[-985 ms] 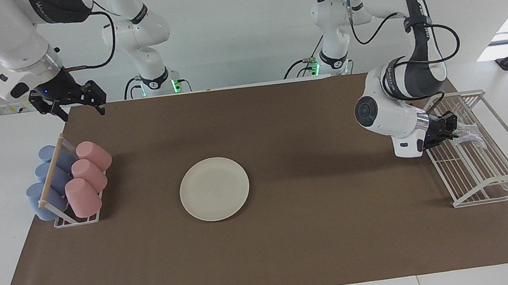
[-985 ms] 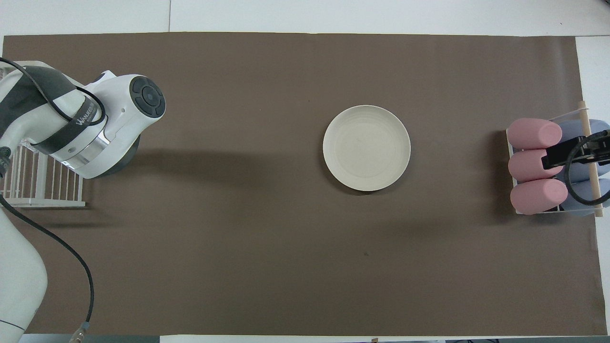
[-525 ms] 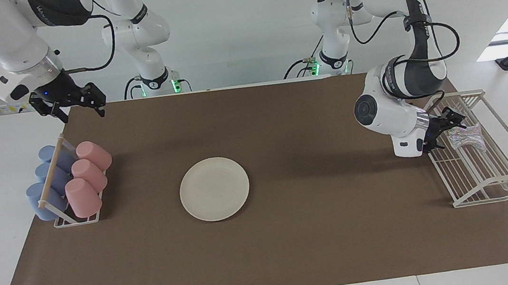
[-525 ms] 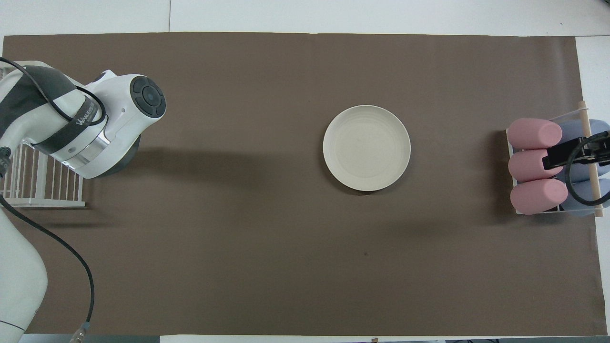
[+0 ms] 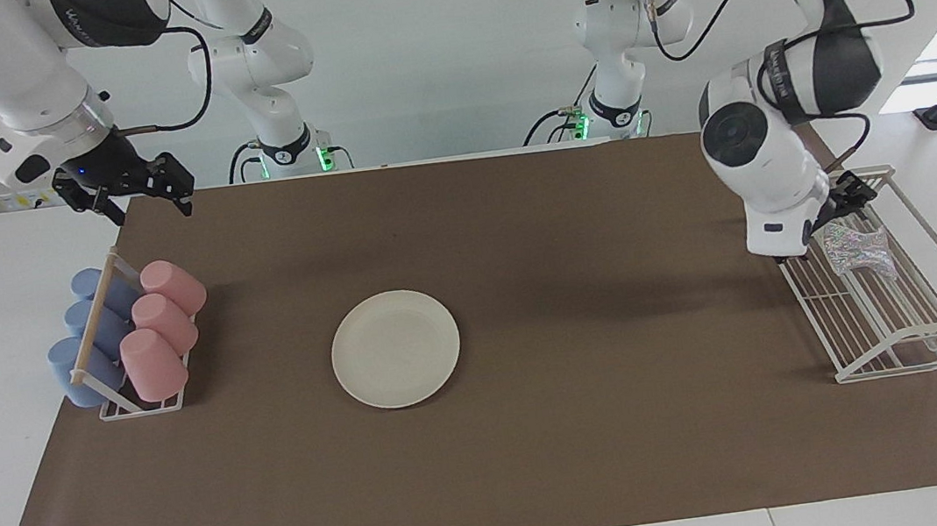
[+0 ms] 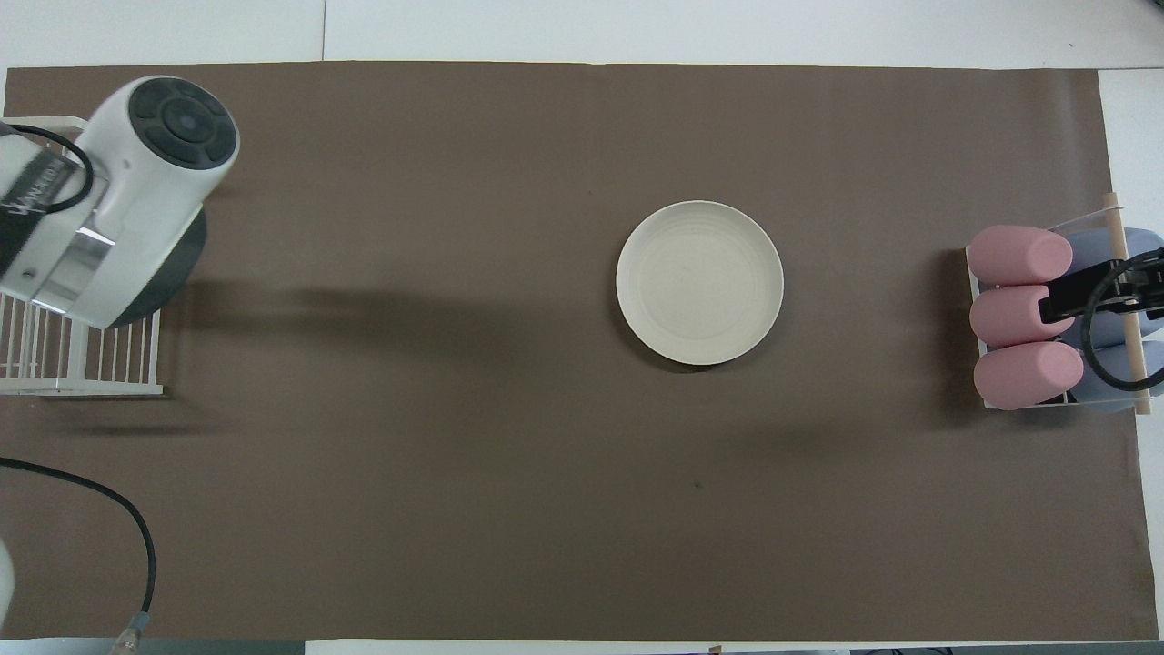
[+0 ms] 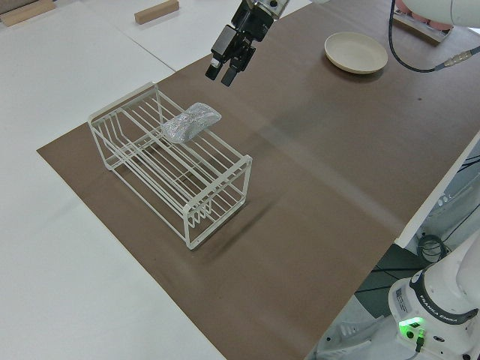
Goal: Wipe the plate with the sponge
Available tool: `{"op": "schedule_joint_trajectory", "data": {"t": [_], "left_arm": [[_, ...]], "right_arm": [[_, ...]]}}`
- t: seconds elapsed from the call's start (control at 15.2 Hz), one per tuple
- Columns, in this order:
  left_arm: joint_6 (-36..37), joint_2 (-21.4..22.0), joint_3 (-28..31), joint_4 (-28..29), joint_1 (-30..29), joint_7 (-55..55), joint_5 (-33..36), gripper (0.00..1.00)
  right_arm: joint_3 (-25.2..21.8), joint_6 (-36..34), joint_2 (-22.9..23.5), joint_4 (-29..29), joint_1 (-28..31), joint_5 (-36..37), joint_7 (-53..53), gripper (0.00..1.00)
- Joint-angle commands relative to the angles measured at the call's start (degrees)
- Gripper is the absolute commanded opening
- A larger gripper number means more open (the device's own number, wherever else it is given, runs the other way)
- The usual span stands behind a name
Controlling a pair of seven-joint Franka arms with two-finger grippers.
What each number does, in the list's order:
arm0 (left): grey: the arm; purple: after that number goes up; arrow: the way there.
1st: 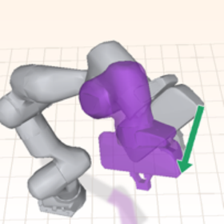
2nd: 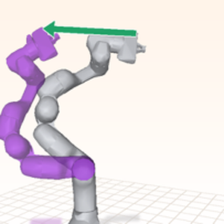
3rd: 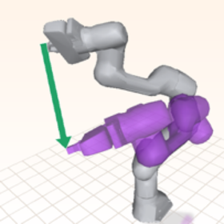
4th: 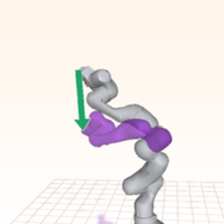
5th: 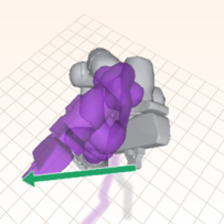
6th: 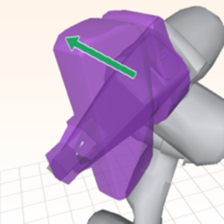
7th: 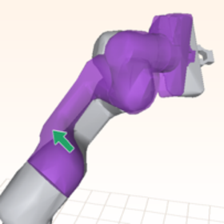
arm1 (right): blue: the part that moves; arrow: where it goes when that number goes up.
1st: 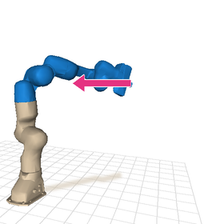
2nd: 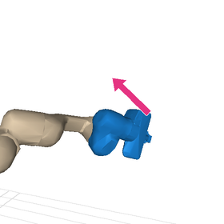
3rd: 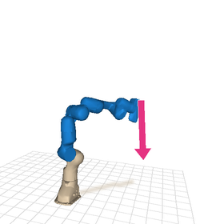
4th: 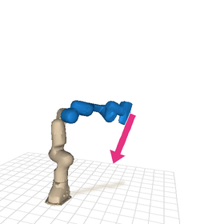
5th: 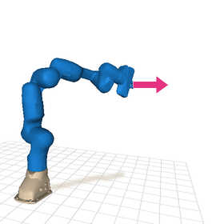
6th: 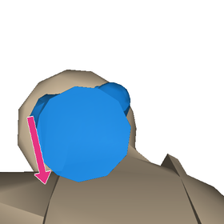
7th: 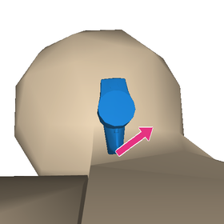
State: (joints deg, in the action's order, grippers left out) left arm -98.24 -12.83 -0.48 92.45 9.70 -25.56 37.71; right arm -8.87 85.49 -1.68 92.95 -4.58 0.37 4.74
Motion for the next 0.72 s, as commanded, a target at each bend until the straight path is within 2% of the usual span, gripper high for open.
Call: {"op": "schedule_joint_trajectory", "data": {"t": [0.0,0.2,0.26,0.46,0.66], "left_arm": [[0.5,4.3,0.3,0.2,-1.3,3.2,-10.5,1.00],[4.8,11.1,0.3,0.5,-5.5,11.1,-25.3,1.00],[6.1,12.4,0.3,0.5,-6.2,12.6,-28.2,1.00],[9.6,15.6,0.3,1.4,-6.3,12.9,-33.6,1.00],[10.3,19.4,0.3,4.9,-6.0,13.3,-35.3,1.00]], "right_arm": [[0.8,-1.0,-1.3,1.2,1.2,-0.9,-0.8,1.00],[0.8,-1.1,-1.5,1.2,1.1,-0.9,-0.9,1.00],[0.8,-1.2,-1.5,1.3,1.0,-0.9,-0.9,1.00],[0.8,-1.2,-1.5,1.3,0.8,-0.9,-0.9,1.00],[0.8,-1.2,-1.5,1.3,0.9,-0.9,-0.9,1.00]]}}
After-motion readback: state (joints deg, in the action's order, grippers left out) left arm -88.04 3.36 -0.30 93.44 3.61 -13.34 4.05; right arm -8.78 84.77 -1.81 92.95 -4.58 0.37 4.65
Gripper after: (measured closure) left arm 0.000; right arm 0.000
